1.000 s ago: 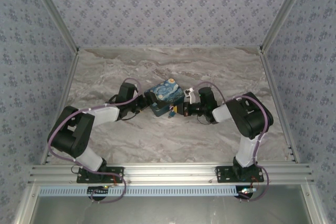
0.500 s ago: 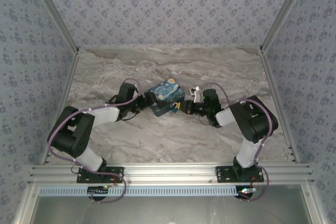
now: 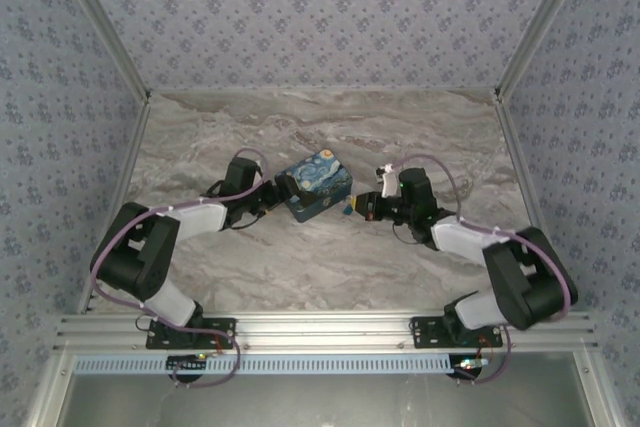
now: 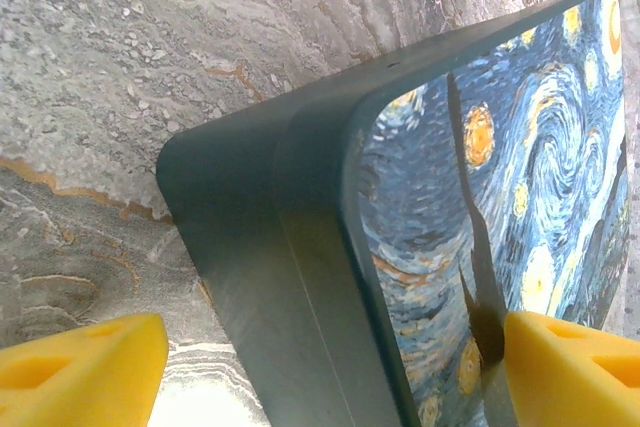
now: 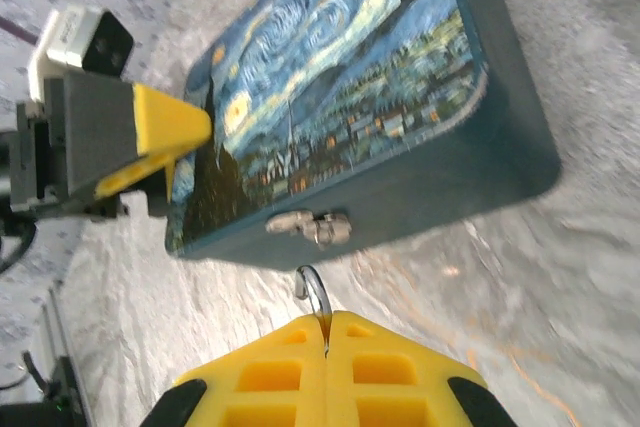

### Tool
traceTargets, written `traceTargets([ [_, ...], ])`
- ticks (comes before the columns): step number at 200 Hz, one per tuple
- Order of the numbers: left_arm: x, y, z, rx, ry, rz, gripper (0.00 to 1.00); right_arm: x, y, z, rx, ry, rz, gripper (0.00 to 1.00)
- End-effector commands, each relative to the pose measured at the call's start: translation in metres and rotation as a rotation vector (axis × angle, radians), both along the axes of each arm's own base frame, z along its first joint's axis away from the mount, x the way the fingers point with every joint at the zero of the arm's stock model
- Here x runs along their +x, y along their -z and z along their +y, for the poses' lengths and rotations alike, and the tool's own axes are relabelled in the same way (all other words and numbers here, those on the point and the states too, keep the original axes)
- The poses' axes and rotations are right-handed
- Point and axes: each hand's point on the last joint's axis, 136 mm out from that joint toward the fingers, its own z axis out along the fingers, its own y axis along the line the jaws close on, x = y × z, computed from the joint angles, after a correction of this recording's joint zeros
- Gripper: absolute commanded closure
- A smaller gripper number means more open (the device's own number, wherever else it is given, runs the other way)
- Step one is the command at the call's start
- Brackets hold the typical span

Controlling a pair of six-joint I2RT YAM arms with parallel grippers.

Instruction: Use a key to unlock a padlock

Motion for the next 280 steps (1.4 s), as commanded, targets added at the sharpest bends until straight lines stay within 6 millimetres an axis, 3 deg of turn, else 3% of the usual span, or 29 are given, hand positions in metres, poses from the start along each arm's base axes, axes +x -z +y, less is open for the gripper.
traceTargets([
  [1,-0.024,0.052,0.031,0.152,-0.024,0.188,0.15,-0.028,0.016,-0.024,-0.151,-0.003,0.081,1.0],
  [59,0.01,0.048,0.033,0.153,-0.009,0.17,0.15,-0.092,0.031,-0.057,-0.287,-0.009,0.3,1.0],
  [92,0.027,0.038,0.027,0.144,0.015,0.139,0.14,-0.112,0.046,-0.061,-0.305,-0.008,0.383,1.0],
  [116,0.032,0.022,0.029,0.157,0.019,0.097,0.13,-0.112,0.051,-0.057,-0.3,-0.013,0.404,1.0],
  [158,0.027,-0.014,0.049,0.21,-0.006,0.007,0.09,-0.099,0.061,-0.051,-0.314,-0.016,0.439,1.0],
  [195,0.01,-0.048,0.069,0.248,-0.045,-0.082,0.06,-0.081,0.071,-0.044,-0.323,-0.01,0.441,1.0],
  [229,-0.012,-0.069,0.083,0.267,-0.069,-0.129,0.05,-0.074,0.081,-0.041,-0.341,-0.024,0.455,1.0],
  [258,-0.027,-0.083,0.097,0.303,-0.097,-0.178,0.03,-0.072,0.075,-0.042,-0.354,-0.031,0.447,0.79],
  [280,-0.033,-0.093,0.112,0.361,-0.133,-0.224,0.03,-0.064,0.058,-0.048,-0.378,-0.017,0.386,0.67],
])
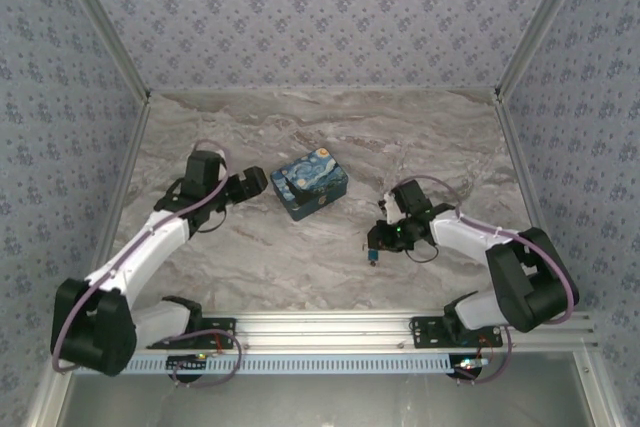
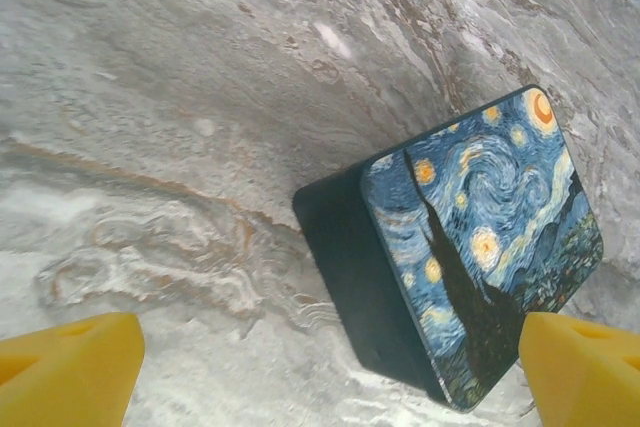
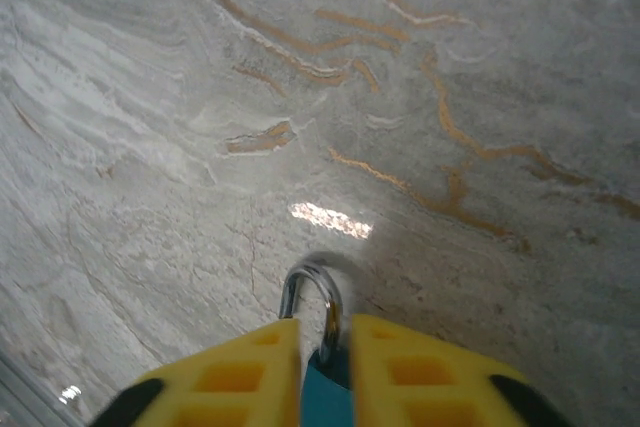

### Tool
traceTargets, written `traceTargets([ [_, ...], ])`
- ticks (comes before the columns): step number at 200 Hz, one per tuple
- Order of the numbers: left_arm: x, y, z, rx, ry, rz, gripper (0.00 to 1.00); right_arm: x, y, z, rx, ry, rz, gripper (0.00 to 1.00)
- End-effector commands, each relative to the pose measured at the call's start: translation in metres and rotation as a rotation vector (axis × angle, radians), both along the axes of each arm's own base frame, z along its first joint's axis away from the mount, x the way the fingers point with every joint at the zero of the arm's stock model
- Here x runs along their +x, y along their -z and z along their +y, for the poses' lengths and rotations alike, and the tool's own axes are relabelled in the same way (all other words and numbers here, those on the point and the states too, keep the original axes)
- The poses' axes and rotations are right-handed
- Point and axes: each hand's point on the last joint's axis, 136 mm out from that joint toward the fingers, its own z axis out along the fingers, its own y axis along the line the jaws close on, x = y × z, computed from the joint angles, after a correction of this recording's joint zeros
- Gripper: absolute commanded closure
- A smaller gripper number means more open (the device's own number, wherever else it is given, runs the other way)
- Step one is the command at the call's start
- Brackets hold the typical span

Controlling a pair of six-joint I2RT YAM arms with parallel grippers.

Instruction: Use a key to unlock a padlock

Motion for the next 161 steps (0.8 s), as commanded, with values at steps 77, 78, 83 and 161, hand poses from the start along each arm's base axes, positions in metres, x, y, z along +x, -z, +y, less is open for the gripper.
traceTargets([
  [77,-0.033,-0.046,0.088,0.301,-0.263,-0.283,0.01,0.06,-0.109,-0.109,-0.216,0.329,-0.516,0.3],
  [78,-0.033,-0.046,0.089,0.306,-0.268,-0.287,0.0,0.061,-0.11,-0.111,-0.217,0.335,-0.521,0.29],
  [83,-0.034,-0.05,0.094,0.324,-0.281,-0.319,0.01,0.062,-0.113,-0.121,-0.238,0.367,-0.553,0.21],
  [161,-0.035,-0.031,0.118,0.547,-0.299,-0.479,0.01,0.083,-0.104,-0.199,-0.408,0.549,-0.783,0.0],
])
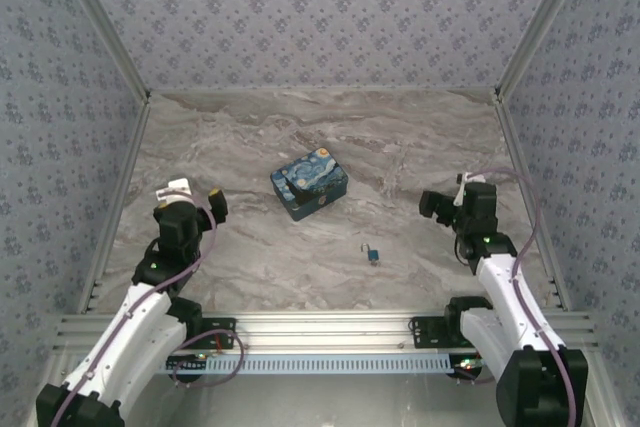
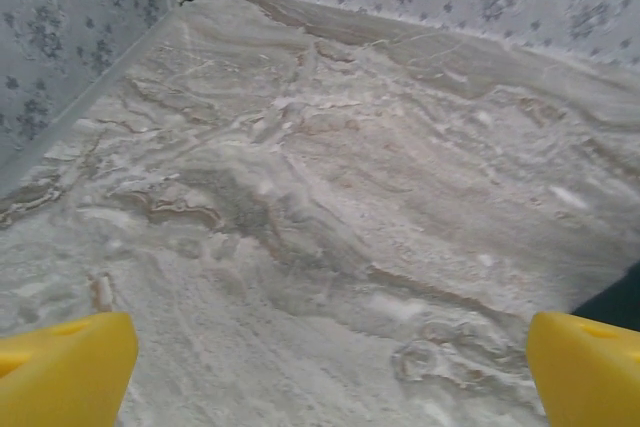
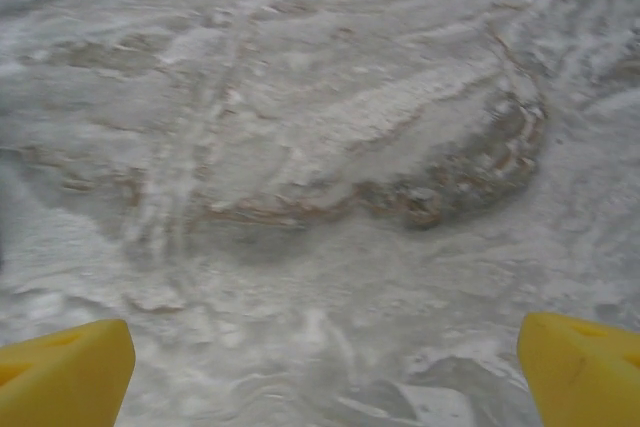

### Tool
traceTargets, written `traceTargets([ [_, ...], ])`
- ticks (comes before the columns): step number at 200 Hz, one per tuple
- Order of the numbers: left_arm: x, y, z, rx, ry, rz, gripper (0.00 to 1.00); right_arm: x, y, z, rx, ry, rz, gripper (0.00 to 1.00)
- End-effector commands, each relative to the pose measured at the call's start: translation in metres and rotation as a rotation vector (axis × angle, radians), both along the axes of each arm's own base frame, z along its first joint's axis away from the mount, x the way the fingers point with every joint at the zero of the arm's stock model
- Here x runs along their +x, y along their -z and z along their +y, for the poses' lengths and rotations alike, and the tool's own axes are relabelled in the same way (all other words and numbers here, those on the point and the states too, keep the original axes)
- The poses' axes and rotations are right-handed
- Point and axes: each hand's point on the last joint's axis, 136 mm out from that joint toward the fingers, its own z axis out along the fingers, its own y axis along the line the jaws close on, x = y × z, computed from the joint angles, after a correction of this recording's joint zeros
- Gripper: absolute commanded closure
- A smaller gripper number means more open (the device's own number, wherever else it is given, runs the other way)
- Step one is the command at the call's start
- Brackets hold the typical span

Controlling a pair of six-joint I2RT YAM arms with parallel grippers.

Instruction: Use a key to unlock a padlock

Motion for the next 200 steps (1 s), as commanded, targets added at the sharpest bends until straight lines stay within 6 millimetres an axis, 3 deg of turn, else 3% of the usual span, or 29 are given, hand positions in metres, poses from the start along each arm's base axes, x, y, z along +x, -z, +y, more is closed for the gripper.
traceTargets([
  [1,0.008,-0.015,0.006,0.081,-0.013,-0.069,0.01,0.016,-0.015,-0.017,-0.081,0.031,-0.115,0.0],
  [43,0.018,-0.002,0.019,0.114,-0.059,-0.06,0.0,0.035,0.002,-0.028,-0.169,0.043,-0.244,0.0],
  [101,0.034,0.013,0.04,0.095,-0.112,-0.068,0.01,0.075,0.005,-0.011,-0.201,-0.084,-0.312,0.0],
  [114,0.04,0.015,0.04,0.116,-0.103,-0.07,0.01,0.082,0.007,-0.007,-0.226,-0.125,-0.326,0.0],
  [140,0.052,0.021,0.038,0.172,-0.08,-0.07,0.01,0.088,0.031,-0.009,-0.217,-0.121,-0.332,0.0],
  [172,0.066,0.023,0.032,0.209,-0.033,-0.095,0.01,0.105,0.036,-0.021,-0.21,-0.062,-0.237,0.0],
  [200,0.079,0.027,0.026,0.245,0.015,-0.119,0.01,0.104,0.036,-0.02,-0.209,-0.072,-0.239,0.0],
])
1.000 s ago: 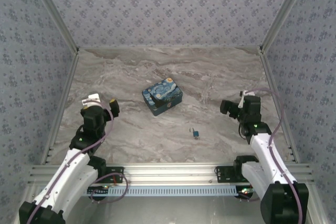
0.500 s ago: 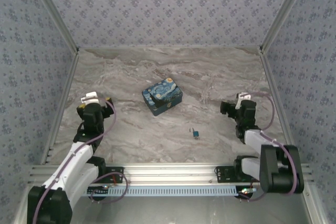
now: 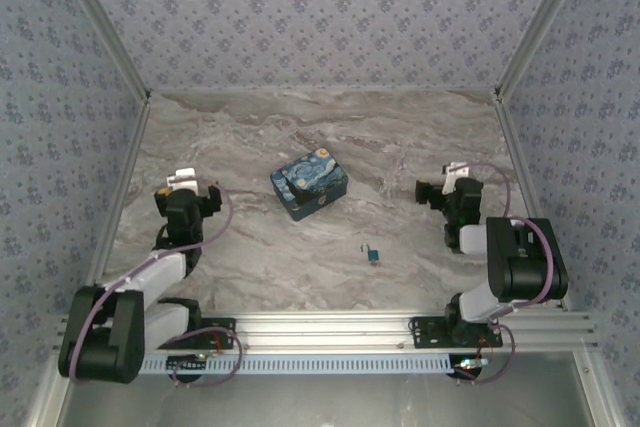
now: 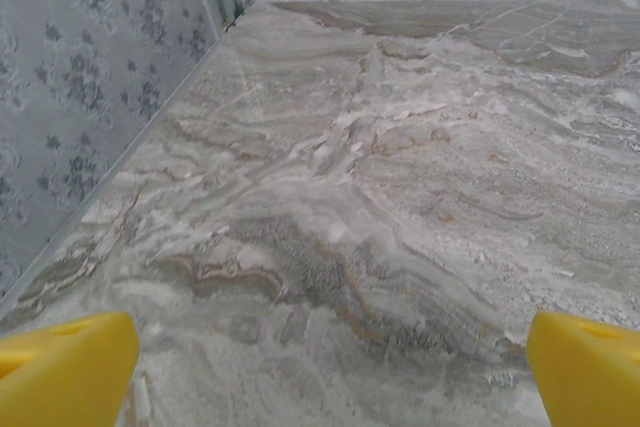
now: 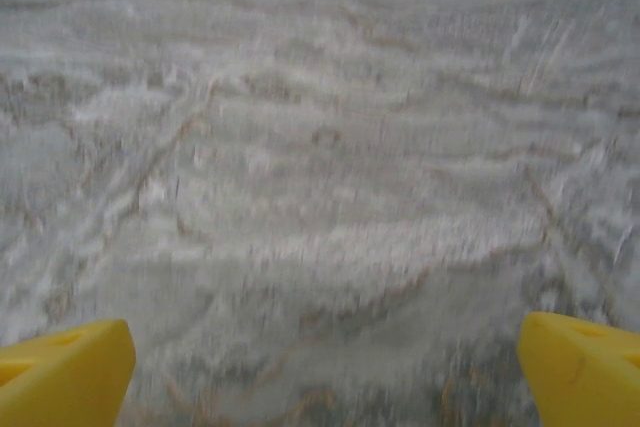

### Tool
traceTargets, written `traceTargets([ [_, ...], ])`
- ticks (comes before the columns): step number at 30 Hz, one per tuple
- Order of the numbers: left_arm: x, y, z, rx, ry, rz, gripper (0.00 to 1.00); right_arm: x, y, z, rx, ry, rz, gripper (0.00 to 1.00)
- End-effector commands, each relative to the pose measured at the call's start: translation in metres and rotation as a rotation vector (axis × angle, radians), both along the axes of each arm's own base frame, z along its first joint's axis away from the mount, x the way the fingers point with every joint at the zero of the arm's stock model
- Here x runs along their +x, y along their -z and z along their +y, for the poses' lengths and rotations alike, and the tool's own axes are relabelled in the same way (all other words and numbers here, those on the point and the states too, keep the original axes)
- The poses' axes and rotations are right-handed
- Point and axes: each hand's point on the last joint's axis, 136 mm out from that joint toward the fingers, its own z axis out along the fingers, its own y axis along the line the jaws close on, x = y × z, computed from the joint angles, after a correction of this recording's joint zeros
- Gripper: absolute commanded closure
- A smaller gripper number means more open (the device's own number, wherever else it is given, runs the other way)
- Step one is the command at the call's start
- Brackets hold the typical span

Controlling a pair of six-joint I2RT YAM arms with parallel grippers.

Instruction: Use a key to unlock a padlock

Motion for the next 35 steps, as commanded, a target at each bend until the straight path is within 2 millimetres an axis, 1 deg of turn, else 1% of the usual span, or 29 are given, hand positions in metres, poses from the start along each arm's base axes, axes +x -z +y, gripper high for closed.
traceTargets([
  [1,0.016,-0.019,-0.006,0.044,0.062,-0.109,0.01,0.008,-0.008,-0.005,-0.008,0.019,-0.02,0.0],
  [4,0.023,-0.011,-0.008,0.025,0.089,-0.118,0.01,0.007,-0.007,-0.005,-0.01,0.019,-0.01,0.0],
  [8,0.03,0.004,-0.016,0.003,0.142,-0.13,0.01,0.007,-0.007,-0.005,-0.014,0.02,-0.011,0.0],
  [10,0.037,0.019,-0.021,0.007,0.175,-0.097,0.01,0.008,-0.008,-0.004,-0.017,0.02,-0.014,0.0],
  [11,0.043,0.021,-0.022,0.013,0.18,-0.094,0.0,0.008,-0.008,-0.004,-0.019,0.021,-0.014,0.0],
  [13,0.051,0.03,-0.017,-0.027,0.172,0.013,0.01,0.007,-0.007,-0.004,-0.025,0.022,-0.012,0.0],
  [15,0.062,0.031,-0.007,-0.098,0.159,0.027,0.01,0.008,-0.007,-0.003,-0.03,0.022,-0.013,0.0],
  [16,0.061,0.033,-0.004,-0.127,0.165,0.041,0.01,0.007,-0.007,-0.003,-0.03,0.022,-0.012,0.0],
  [35,0.061,0.031,-0.004,-0.116,0.163,0.033,0.0,0.007,-0.007,-0.004,-0.028,0.022,-0.01,0.0],
])
